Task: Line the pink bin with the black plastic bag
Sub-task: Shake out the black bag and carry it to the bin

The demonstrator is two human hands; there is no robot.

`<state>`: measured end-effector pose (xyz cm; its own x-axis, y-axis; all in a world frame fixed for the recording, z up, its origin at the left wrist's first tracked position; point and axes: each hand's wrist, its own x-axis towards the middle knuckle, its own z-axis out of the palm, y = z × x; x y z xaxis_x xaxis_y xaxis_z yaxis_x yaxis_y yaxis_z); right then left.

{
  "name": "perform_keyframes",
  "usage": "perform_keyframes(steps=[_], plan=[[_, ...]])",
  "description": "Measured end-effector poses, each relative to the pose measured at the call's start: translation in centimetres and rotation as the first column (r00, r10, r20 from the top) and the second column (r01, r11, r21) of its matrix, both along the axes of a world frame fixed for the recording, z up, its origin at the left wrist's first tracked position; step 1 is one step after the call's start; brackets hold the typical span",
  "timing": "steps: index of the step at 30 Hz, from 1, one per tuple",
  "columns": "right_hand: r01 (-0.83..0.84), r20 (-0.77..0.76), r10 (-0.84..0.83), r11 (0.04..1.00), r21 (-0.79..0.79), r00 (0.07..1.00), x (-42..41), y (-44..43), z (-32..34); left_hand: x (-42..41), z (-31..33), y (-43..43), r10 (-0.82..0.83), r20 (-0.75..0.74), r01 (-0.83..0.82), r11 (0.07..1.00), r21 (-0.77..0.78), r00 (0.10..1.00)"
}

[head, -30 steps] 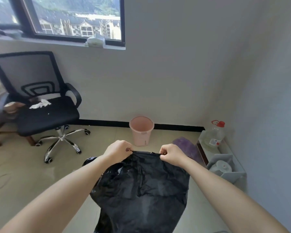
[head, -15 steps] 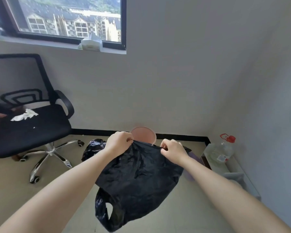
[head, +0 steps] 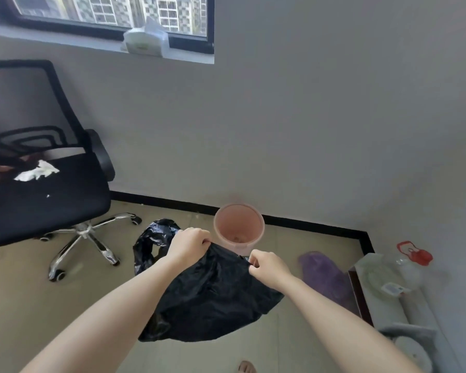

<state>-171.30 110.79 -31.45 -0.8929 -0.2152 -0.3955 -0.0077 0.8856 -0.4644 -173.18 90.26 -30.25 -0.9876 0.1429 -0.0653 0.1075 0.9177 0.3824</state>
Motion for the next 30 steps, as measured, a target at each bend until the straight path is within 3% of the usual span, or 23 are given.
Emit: perform_keyframes(steps=[7,12,16,20,26,30], plan=[[-0.019,0.023,0.018,0.999,0.047,1.0,-5.8,1.9,-5.0,-4.7,-4.6,2.7,0.063,0.089,-0.062,0.998,-0.02,0.994],[0.145,0.008,-0.146,0.989,0.029,0.989,-8.5,1.6,-8.8,-8.0,-8.0,3.3,0.124,0.102,-0.128,0.991,0.033,0.987],[0.328,-0.032,-0.327,0.945,0.004,0.944,-9.6,1.4,-13.7,-10.3,-12.1,4.7,0.107,-0.034,-0.104,0.991,0.09,0.994],[0.422,-0.056,-0.421,0.907,0.005,0.905,-10.6,1.7,-20.7,-11.6,-19.7,5.7,0.085,-0.079,-0.083,0.996,0.023,0.993],[0.503,-0.162,-0.497,0.864,-0.002,0.852,-14.0,3.3,-35.0,-14.2,-33.9,7.5,0.124,-0.129,-0.114,0.99,0.083,0.984],[0.475,-0.297,-0.451,0.88,0.009,0.842,-16.2,3.7,-44.5,-16.7,-42.8,8.9,0.19,-0.183,-0.18,0.981,0.067,0.965]])
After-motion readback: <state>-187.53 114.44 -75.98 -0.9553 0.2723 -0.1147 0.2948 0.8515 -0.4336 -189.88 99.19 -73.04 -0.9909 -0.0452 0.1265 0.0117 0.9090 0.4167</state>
